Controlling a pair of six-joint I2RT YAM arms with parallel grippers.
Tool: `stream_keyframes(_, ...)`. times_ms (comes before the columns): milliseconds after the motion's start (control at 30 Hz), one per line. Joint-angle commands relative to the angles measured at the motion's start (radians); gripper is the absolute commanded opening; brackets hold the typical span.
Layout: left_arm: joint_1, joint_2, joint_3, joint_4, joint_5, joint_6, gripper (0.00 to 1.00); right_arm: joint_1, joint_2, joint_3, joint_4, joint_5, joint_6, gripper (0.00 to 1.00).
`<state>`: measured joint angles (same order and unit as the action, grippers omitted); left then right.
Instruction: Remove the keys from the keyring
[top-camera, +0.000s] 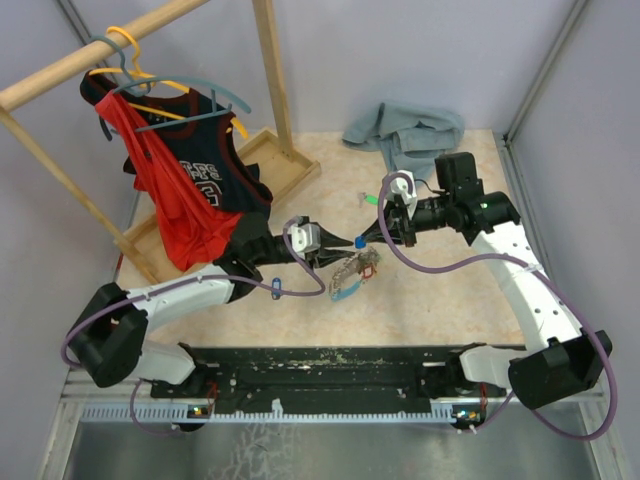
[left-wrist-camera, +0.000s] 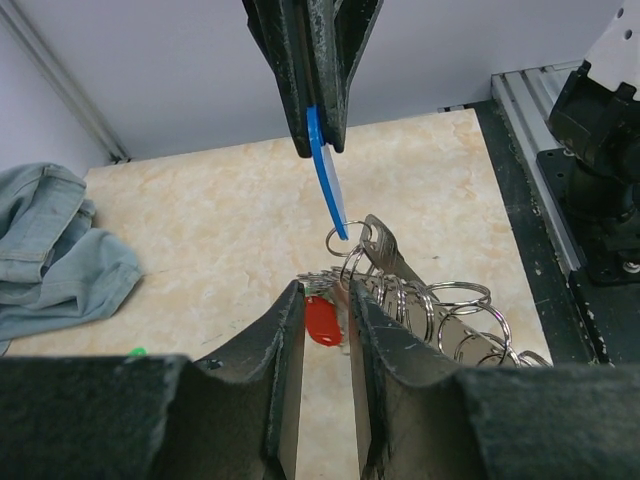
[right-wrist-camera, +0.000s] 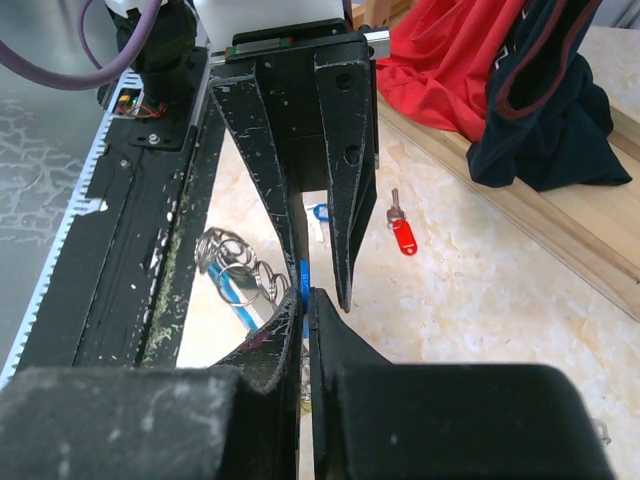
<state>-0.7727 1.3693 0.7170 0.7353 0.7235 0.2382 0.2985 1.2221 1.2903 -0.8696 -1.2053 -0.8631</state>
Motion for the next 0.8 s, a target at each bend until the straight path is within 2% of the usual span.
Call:
stream_keyframes(0, -0.004, 0.01, 0.039, -0.024, 0.05, 0.023, 0.3, -0.006, -0.013, 0.022, 0.012, -0.061, -0.019, 0.0)
stream_keyframes(500, -0.004, 0.028, 0.036, 0.017, 0.103, -0.06, 0.3, -0.006, -0.012, 0.018, 0.018, -0.063, -0.014, 0.0)
stream_keyframes(767, -0.012, 0.044, 0.051, 0.012, 0.082, -0.077, 0.22, 0.005, -0.01, 0.012, 0.024, -0.065, -0.011, 0.0)
